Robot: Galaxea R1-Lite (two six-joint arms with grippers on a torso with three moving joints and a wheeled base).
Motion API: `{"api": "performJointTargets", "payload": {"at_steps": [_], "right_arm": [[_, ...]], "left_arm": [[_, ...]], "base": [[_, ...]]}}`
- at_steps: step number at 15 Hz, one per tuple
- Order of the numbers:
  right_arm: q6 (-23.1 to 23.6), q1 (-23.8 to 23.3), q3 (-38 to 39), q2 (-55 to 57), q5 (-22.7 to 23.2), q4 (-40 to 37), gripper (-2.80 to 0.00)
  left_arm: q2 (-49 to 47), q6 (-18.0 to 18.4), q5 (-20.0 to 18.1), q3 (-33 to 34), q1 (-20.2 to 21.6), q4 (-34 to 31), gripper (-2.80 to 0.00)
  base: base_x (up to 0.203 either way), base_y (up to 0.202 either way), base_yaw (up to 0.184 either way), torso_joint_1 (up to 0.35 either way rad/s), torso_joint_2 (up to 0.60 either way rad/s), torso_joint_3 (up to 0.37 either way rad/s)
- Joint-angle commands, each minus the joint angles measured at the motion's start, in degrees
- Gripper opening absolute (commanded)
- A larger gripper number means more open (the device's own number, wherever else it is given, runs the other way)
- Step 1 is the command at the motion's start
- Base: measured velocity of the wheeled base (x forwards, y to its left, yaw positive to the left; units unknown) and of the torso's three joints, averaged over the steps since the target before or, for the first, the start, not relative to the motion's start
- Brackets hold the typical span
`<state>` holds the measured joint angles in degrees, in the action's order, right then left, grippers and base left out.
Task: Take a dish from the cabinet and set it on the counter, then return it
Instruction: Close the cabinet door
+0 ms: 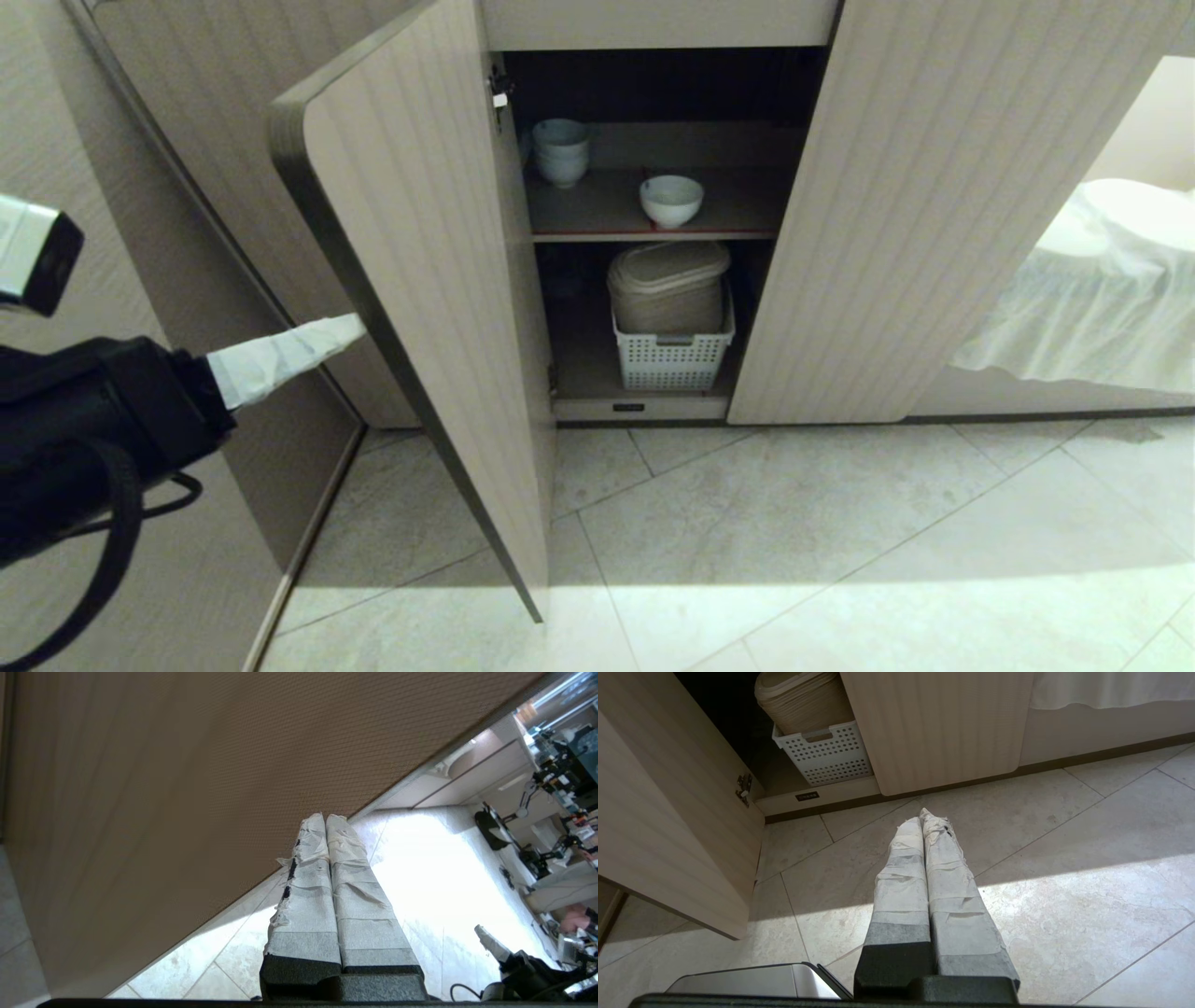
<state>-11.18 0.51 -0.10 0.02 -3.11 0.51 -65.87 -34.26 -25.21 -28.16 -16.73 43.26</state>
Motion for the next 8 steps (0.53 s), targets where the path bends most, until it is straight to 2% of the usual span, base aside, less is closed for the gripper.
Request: {"api": "performJointTargets", "payload": {"at_steps": [1, 3, 6, 8], "right_arm": [[-0.07, 0.02, 0.01, -0.02, -0.05, 0.02, -2.80], [-0.07, 0.02, 0.01, -0.02, 0.03, 0.02, -2.80], [-0.07, 0.02, 0.01, -0.02, -0.02, 0.02, -2.80], [-0.07, 0.02, 0.01, -0.02, -0.05, 0.02, -2.80]], "left_arm": [[-2.49, -0.03, 0.89, -0.32, -0.32, 0.40, -2.80], [-4.79, -0.02, 1.48, -0.68, -0.40, 2.38, -2.80], [-9.50, -0.33, 1.56, -0.67, -0.74, 9.87, -2.80], [-11.18, -0.22, 1.64, -1.11, -2.29, 10.59, -2.80]], "base": [[0.000, 0.000, 0.000, 0.000, 0.00, 0.000], [0.000, 0.000, 0.000, 0.000, 0.00, 0.000], [0.000, 0.000, 0.000, 0.000, 0.00, 0.000], [0.000, 0.000, 0.000, 0.000, 0.00, 0.000]]}}
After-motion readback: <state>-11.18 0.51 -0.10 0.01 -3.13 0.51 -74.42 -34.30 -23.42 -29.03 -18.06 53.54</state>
